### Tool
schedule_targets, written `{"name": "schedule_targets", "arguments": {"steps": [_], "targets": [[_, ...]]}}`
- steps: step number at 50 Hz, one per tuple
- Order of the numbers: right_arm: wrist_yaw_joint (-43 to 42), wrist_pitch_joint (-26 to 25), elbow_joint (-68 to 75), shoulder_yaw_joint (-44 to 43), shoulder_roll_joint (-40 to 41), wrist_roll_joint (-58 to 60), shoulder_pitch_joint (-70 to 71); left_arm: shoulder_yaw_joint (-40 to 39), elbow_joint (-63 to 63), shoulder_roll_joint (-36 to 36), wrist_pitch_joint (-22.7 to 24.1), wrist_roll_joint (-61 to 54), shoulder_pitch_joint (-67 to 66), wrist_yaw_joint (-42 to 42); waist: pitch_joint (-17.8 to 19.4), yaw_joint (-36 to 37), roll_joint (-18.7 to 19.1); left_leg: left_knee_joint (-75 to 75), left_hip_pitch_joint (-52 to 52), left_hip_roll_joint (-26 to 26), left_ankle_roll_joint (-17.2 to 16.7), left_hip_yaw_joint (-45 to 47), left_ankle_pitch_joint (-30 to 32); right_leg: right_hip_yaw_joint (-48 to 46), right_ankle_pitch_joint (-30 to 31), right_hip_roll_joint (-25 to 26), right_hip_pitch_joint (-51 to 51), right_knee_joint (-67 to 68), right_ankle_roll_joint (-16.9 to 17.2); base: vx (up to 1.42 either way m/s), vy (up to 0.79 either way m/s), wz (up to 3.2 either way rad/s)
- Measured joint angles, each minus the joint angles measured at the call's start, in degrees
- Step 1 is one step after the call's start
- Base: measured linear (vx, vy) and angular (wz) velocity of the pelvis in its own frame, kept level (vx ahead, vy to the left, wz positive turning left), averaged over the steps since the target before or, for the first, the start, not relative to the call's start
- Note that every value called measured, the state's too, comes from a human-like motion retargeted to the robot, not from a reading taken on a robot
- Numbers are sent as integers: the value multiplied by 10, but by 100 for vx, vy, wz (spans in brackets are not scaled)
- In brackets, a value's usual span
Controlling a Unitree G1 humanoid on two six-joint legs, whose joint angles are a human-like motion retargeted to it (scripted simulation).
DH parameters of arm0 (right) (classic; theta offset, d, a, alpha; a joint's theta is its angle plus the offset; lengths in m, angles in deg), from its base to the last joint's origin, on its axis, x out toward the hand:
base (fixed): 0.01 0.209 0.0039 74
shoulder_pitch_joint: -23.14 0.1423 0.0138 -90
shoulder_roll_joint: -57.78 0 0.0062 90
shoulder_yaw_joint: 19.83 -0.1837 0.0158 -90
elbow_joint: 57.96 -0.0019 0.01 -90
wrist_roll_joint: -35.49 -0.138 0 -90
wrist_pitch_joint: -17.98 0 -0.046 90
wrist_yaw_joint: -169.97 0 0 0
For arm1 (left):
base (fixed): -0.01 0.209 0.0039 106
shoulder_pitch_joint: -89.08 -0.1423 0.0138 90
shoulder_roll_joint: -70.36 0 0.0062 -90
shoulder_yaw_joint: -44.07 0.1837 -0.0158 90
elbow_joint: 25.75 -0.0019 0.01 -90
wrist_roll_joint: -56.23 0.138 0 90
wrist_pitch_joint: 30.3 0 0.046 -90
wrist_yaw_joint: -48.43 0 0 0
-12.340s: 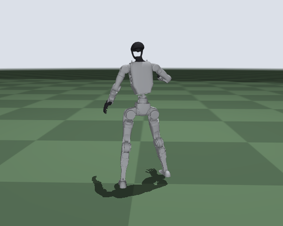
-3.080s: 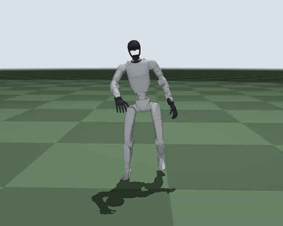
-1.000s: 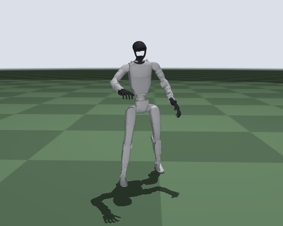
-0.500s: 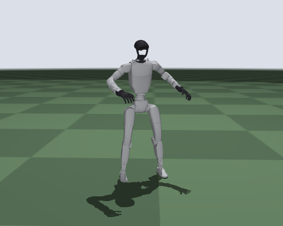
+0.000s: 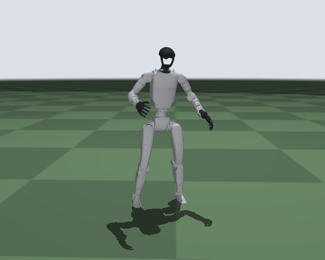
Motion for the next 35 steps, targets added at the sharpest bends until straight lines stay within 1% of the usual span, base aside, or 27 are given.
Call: {"name": "schedule_targets", "arguments": {"steps": [2, 4, 5, 8, 10, 12, 13, 15, 18, 20, 22, 25, 28, 30, 32, 33, 35], "targets": [[12, -2, 22, 4, 16, -30, -19, 23, -65, 36, -13, -22, 5, -14, 8, -16, 10, -4, 0, 3, -1, -8, 2, 7, -22, 8, -16, 17, -8, 6, -5, 39], [16, -3, 47, -1, 27, -60, -39, 40, -123, 66, -24, -31, 5, -30, 16, -31, 16, -7, -1, 1, -1, -16, 4, 15, -22, 11, -21, -11, -8, 7, -8, 37], [17, -4, 59, -6, 30, -73, -48, 47, -150, 79, -27, -31, 4, -38, 21, -36, 18, -7, -2, -3, 0, -19, 4, 18, -14, 9, -20, -36, -5, 8, -11, 26], [5, -4, 86, -38, 28, -86, -64, 52, -204, 110, -33, -13, -8, -57, 38, -33, 19, 16, -14, -20, 14, -24, -3, 20, 39, -6, -9, -95, 2, 7, -12, 5], [-19, -2, 90, -60, 18, -73, -62, 46, -223, 127, -37, -4, -21, -59, 52, -21, 25, 51, -32, -27, 22, -24, -10, 18, 53, -13, -4, -111, -3, 6, -13, -14], [-50, 1, 82, -75, 3, -41, -46, 37, -232, 141, -38, -4, -41, -51, 63, -9, 32, 105, -60, -33, 31, -22, -19, 17, 53, -20, -1, -117, -8, 5, -12, -3], [-77, -3, 74, -78, -6, -32, -30, 35, -236, 145, -42, -8, -46, -43, 70, -5, 35, 129, -76, -35, 28, -22, -18, 21, 60, -21, 4, -131, -13, 5, -12, 6], [-117, -21, 52, -83, -22, -19, 2, 26, -243, 154, -53, 9, -69, -39, 77, 8, 33, 178, -99, -36, 28, 5, -27, 16, 47, -32, -6, -104, -5, 8, -11, 11], [-138, -52, 42, -44, -37, 98, 70, 34, -261, 159, -53, 16, -93, -39, 74, 12, 25, 263, -140, -19, 41, 67, -56, -2, 29, -53, -9, -77, -6, 12, -8, 64], [-141, -76, 59, 11, -40, 197, 129, 40, -284, 159, -49, 35, -97, -43, 67, 15, 21, 320, -166, 2, 49, 104, -78, -17, 18, -63, -8, -60, -9, 16, -4, 83], [-136, -102, 97, 88, -40, 303, 179, 48, -307, 159, -48, 56, -100, -48, 54, 22, 20, 363, -187, 16, 48, 121, -89, -36, 10, -71, -1, -53, -10, 18, -2, 88], [-105, -130, 198, 224, -26, 475, 247, 46, -348, 165, -35, 83, -92, -44, 35, 45, 17, 401, -204, 35, 40, 141, -93, -65, 3, -78, 18, -55, -7, 21, 2, 84], [-58, -137, 337, 343, 20, 611, 292, 40, -373, 168, -17, 80, -74, -28, 23, 73, 16, 393, -196, 61, 39, 181, -105, -102, -1, -82, 43, -60, 2, 23, 7, 91], [-45, -133, 422, 374, 61, 653, 295, 34, -374, 165, -3, 73, -69, -19, 21, 86, 19, 383, -182, 86, 32, 213, -111, -133, -10, -81, 71, -58, 4, 26, 13, 102], [-27, -136, 481, 371, 89, 634, 289, 26, -374, 168, -8, 63, -54, -25, 10, 100, 16, 276, -149, 69, 35, 237, -85, -155, -4, -84, 75, -60, 7, 25, 19, 103], [-27, -130, 496, 346, 99, 604, 276, 24, -373, 167, -8, 62, -52, -24, 8, 102, 17, 237, -134, 65, 34, 239, -66, -169, -6, -83, 85, -56, 4, 26, 23, 116], [-19, -97, 499, 277, 107, 514, 242, 35, -367, 161, -14, 46, -46, -18, 10, 106, 22, 169, -106, 53, 20, 212, -25, -194, -3, -79, 108, -43, -11, 27, 25, 131]]}}
